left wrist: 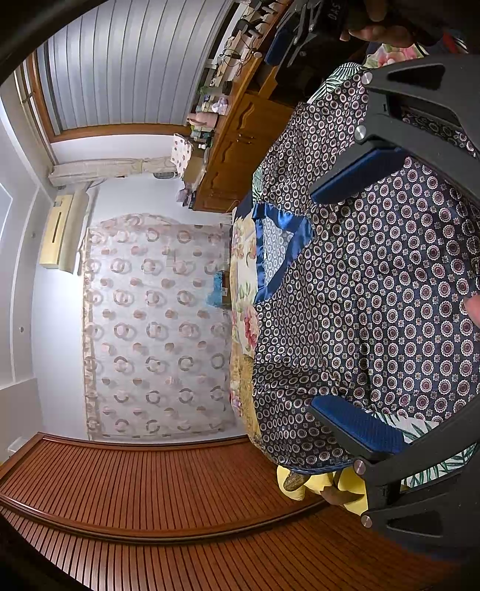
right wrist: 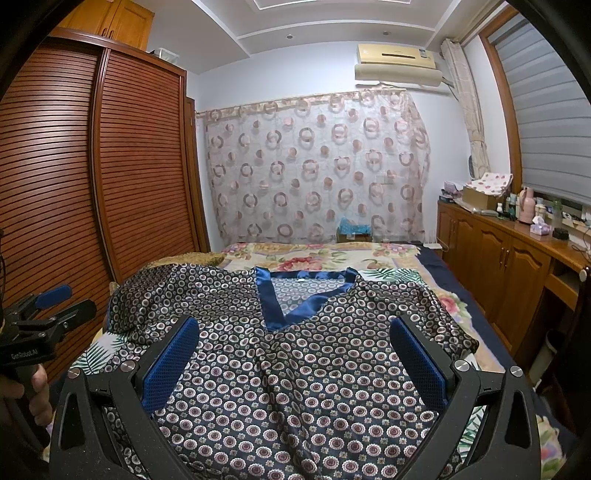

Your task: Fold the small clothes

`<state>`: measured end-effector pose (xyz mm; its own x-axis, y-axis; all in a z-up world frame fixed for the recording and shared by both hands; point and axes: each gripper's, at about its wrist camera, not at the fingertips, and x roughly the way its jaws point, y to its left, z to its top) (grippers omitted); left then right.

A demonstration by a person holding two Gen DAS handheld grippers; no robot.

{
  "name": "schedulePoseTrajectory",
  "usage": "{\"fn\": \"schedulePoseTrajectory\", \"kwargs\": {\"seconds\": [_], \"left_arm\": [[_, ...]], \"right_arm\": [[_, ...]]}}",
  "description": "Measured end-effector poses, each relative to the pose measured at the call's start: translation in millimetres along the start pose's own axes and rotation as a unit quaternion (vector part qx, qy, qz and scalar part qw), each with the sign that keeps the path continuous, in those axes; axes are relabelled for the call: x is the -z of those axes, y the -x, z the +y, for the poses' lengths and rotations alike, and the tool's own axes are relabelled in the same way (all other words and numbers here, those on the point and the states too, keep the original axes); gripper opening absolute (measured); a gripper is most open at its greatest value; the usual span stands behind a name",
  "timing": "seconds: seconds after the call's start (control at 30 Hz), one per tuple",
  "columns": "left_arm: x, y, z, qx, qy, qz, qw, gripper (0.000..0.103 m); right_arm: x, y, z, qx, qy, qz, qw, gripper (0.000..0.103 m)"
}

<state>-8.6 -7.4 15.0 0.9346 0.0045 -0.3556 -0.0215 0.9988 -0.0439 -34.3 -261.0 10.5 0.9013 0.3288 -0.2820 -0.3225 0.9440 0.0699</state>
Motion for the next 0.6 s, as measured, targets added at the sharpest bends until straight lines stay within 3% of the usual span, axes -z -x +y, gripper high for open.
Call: {"fn": "schedulePoseTrajectory", "kwargs": {"seconds": [0.6], "left_arm": [[-0.9, -3.4, 9.1, -0.002, 0.004, 0.011, 0.9999, 0.103]], "right_arm": [[3.2, -7.9, -2.5, -0.011, -0.002, 0.009, 1.0, 0.103]]}}
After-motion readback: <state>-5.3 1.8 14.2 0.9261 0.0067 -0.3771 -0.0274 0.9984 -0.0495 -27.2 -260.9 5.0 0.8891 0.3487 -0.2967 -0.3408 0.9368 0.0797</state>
